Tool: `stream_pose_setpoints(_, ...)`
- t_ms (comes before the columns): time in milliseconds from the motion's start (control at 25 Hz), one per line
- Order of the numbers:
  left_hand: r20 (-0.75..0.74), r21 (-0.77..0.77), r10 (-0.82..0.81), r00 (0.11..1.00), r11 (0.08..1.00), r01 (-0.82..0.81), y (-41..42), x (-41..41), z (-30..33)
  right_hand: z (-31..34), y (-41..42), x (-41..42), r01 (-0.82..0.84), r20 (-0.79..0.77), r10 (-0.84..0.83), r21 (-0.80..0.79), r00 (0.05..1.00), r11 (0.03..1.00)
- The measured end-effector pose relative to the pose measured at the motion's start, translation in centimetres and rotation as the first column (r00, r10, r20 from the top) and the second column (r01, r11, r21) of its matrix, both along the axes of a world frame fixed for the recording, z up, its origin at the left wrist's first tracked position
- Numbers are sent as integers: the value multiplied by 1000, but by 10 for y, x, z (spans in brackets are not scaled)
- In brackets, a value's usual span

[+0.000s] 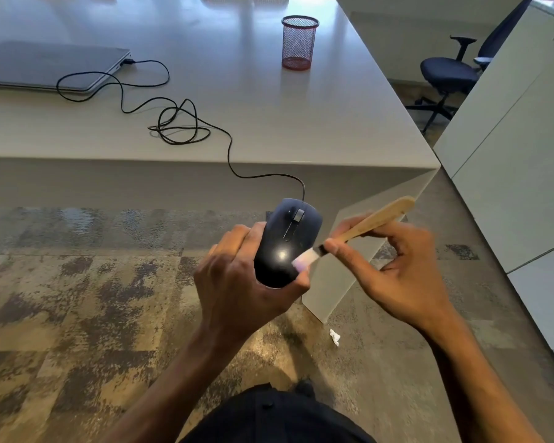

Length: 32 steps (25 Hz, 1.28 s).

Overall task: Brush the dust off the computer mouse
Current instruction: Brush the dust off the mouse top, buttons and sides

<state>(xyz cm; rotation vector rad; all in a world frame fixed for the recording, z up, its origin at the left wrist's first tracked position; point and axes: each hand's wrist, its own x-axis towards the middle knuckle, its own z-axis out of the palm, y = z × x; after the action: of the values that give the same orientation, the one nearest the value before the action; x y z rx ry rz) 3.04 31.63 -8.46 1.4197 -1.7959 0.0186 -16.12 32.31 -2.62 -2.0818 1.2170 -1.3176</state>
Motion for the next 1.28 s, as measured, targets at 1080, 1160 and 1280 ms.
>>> stream_pose_setpoints(1080,-45,-65,-44,998,997,41,12,-14,4,0,-12,-8,239,305,-263,115,915,964)
stream_pose_setpoints(1160,-36,-68,-37,999,997,34,12,-15,3,-2,-11,-3,232,349,-267,138,898,963)
stream_pose_setpoints(1280,-9,-69,-28,1000,997,27,12,-16,1,-2,-10,1,252,382,-291,150,877,956)
